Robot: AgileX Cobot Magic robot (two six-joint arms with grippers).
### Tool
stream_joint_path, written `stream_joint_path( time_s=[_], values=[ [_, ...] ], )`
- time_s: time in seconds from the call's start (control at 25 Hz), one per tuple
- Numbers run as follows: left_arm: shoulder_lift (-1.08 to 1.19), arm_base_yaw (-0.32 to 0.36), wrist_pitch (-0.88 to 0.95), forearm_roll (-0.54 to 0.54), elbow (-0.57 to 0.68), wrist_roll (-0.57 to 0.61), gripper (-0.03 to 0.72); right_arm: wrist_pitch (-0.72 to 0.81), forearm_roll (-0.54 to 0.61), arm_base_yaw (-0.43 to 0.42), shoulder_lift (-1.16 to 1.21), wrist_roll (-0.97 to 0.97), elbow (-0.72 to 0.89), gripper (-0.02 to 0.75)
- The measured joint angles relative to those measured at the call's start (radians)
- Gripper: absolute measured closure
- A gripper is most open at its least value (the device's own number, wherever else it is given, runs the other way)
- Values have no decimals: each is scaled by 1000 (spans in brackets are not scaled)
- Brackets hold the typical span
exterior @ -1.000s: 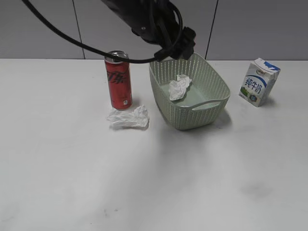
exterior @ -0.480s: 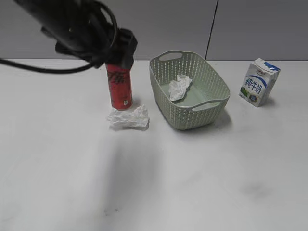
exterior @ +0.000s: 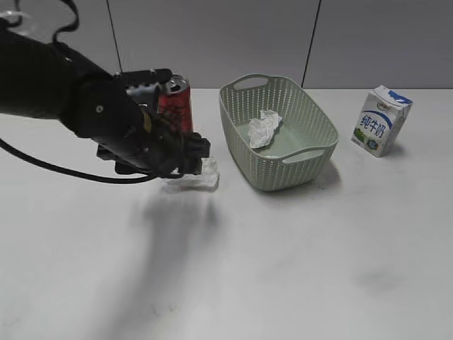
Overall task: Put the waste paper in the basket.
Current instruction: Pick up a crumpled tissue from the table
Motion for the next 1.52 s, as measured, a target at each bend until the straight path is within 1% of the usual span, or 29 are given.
stream_joint_path(
  time_s=[0.16, 0.4, 0.68, 0.76, 0.8, 0.88, 0.92, 1.0, 1.04, 1.08, 1.12, 1.2, 1.36, 1.52],
  values=[
    [115, 26, 3, 18, -71, -2, 85, 0, 0, 0, 0, 0, 0, 232],
    [213, 54, 3, 44, -163, -2, 93, 0, 0, 0, 0, 0, 0, 232],
    [261, 57, 2, 69, -172, -2, 98, 0, 0, 0, 0, 0, 0, 233],
    [266, 57, 0, 71, -172, -2, 114, 0, 0, 0, 0, 0, 0, 233],
    [266, 57, 0, 72, -172, -2, 137, 0, 0, 0, 0, 0, 0, 233],
    [266, 57, 7, 72, -173, -2, 218, 0, 0, 0, 0, 0, 0, 233],
    [266, 57, 15, 72, -175, -2, 286, 0, 0, 0, 0, 0, 0, 233],
    [266, 57, 41, 72, -179, -2, 460, 0, 0, 0, 0, 0, 0, 233],
    [265, 57, 52, 72, -180, -2, 535, 0, 0, 0, 0, 0, 0, 233],
    [263, 57, 67, 73, -180, -2, 594, 0, 0, 0, 0, 0, 0, 233],
    [263, 57, 82, 75, -181, -2, 625, 0, 0, 0, 0, 0, 0, 233],
    [256, 57, 107, 80, -181, -2, 646, 0, 0, 0, 0, 0, 0, 233],
    [222, 57, 185, 94, -180, -2, 654, 0, 0, 0, 0, 0, 0, 233],
    [120, 56, 227, 98, -180, 28, 657, 0, 0, 0, 0, 0, 0, 234]
  ],
)
